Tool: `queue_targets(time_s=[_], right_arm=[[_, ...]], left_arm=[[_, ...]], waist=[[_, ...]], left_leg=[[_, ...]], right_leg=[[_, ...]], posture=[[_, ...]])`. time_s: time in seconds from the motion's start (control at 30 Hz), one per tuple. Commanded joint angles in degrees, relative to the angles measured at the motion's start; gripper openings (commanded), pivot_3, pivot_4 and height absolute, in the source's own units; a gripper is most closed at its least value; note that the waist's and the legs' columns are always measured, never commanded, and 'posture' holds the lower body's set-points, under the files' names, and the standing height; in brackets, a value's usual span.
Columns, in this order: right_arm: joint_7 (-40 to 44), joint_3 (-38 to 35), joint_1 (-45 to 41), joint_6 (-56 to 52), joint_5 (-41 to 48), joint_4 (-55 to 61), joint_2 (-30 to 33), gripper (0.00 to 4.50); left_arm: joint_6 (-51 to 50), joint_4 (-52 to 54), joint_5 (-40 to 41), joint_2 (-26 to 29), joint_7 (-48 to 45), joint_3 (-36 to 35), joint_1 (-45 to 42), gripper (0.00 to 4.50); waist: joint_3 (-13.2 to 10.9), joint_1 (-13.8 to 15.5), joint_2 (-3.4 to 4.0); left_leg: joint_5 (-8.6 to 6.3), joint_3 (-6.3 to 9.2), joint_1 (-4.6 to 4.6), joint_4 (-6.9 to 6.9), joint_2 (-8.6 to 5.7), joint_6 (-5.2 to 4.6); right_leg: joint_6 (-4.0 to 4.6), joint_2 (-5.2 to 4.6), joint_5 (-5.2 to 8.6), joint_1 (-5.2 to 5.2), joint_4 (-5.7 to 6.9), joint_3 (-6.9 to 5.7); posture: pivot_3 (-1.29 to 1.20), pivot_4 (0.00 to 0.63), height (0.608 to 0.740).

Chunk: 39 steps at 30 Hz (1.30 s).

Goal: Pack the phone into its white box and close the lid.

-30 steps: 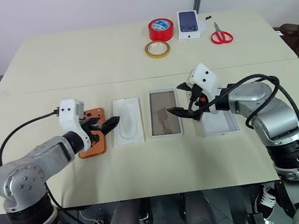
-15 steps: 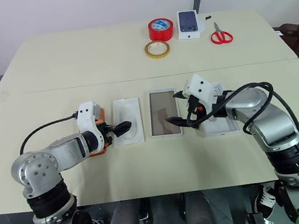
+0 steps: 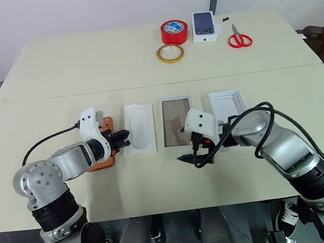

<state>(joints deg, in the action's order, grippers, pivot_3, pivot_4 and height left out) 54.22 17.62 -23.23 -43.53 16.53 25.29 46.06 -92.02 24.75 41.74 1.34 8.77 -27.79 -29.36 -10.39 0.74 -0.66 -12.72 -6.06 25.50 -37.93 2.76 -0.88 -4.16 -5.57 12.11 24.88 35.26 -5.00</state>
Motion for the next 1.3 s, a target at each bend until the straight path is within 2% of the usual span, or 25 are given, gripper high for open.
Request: queue_targets(time_s=[0.03,0.07,0.3,0.33,0.57,0.77,0.9,1.0,1.17,1.3], right_arm=[[-1.07,3.22,-2.25,-0.83,-2.78,1.14,-0.79,3.96],[-1.4,4.7,-2.68,-0.53,-4.15,0.24,-1.08,3.65],[-1.62,7.91,-4.16,0.25,-7.71,-2.01,-2.58,0.14],[-1.34,8.08,-4.29,0.48,-7.92,-1.78,-2.63,0.06],[0.93,9.22,-5.69,6.9,-8.83,-1.64,-5.04,0.06],[-0.17,13.05,-8.63,10.79,-13.7,-8.18,-10.15,0.06],[0.19,12.7,-9.96,10.8,-14.23,-10.54,-12.14,0.06],[3.3,7.6,-9.82,8.19,-7.78,-6.46,-12.52,0.91],[1.87,-0.72,-9.09,5.83,-4.14,-5.26,-10.95,3.32],[1.67,-6.49,-8.48,4.7,-2.7,-7.45,-7.72,3.32]], left_arm=[[-0.48,0.24,0.4,-0.38,-1.11,-5.53,-3.44,0.0],[-0.48,0.11,0.41,0.12,-1.49,-5.88,-3.87,0.0],[-0.48,0.55,0.71,1.88,-2.3,-5.93,-3.64,0.0],[-0.48,0.85,0.9,1.83,-2.36,-6.15,-3.51,0.0],[-0.48,1.26,2.61,2.2,-2.56,-9.49,-5.25,0.0],[-0.48,0.08,5.46,3.12,-2.74,-12.52,-7.1,0.0],[-0.48,0.04,6.7,2.82,-1.79,-12.79,-6.33,0.0],[-0.48,1.02,8.4,0.02,-0.31,-14.17,-6.15,0.0],[-0.48,1.71,10.83,-4.27,2.7,-13.36,-6.26,0.0],[-0.48,1.59,11.99,-8.27,5.21,-10.47,-5.54,0.0]], waist=[[0.0,-0.04,-0.01],[0.0,-0.05,-0.01],[-0.01,0.03,-0.04],[-0.02,0.03,-0.04],[-0.03,-0.07,-0.06],[-0.05,-0.01,-0.11],[-0.09,0.0,-0.19],[-0.1,0.05,-0.22],[-0.13,0.06,-0.3],[-0.14,0.11,-0.31]], left_leg=[[0.0,0.0,0.0,0.0,0.0,0.0],[0.0,0.0,0.0,0.0,-0.01,0.0],[0.0,0.0,0.02,-0.03,-0.02,0.0],[0.0,0.0,0.02,-0.03,-0.02,0.0],[0.0,0.0,0.01,-0.03,-0.02,0.0],[0.0,-0.01,0.01,-0.03,-0.02,0.01],[0.01,0.0,0.02,-0.05,-0.03,0.01],[0.01,0.0,0.0,-0.05,-0.02,0.01],[0.01,0.02,-0.01,-0.06,-0.01,0.01],[0.0,0.03,0.01,-0.06,-0.02,0.01]], right_leg=[[0.0,0.0,0.0,0.0,0.0,0.0],[0.0,0.0,0.0,0.0,0.0,-0.01],[-0.01,0.0,0.0,-0.01,0.0,-0.02],[-0.01,0.0,0.0,-0.01,0.0,-0.02],[-0.01,0.02,0.0,-0.01,0.01,-0.03],[-0.02,0.03,-0.01,-0.01,0.02,-0.04],[-0.02,0.01,-0.01,-0.04,0.02,-0.04],[-0.03,0.02,-0.02,-0.06,0.03,-0.04],[-0.08,0.02,-0.05,-0.08,0.03,-0.05],[-0.02,-0.01,-0.01,-0.09,-0.01,-0.04]], posture=[[0.0,0.15,0.73],[0.0,0.15,0.73],[0.0,0.15,0.73],[0.0,0.15,0.73],[0.0,0.15,0.73],[0.0,0.15,0.73],[0.0,0.15,0.73],[0.0,0.15,0.73],[0.0,0.15,0.73],[0.0,0.15,0.73]])
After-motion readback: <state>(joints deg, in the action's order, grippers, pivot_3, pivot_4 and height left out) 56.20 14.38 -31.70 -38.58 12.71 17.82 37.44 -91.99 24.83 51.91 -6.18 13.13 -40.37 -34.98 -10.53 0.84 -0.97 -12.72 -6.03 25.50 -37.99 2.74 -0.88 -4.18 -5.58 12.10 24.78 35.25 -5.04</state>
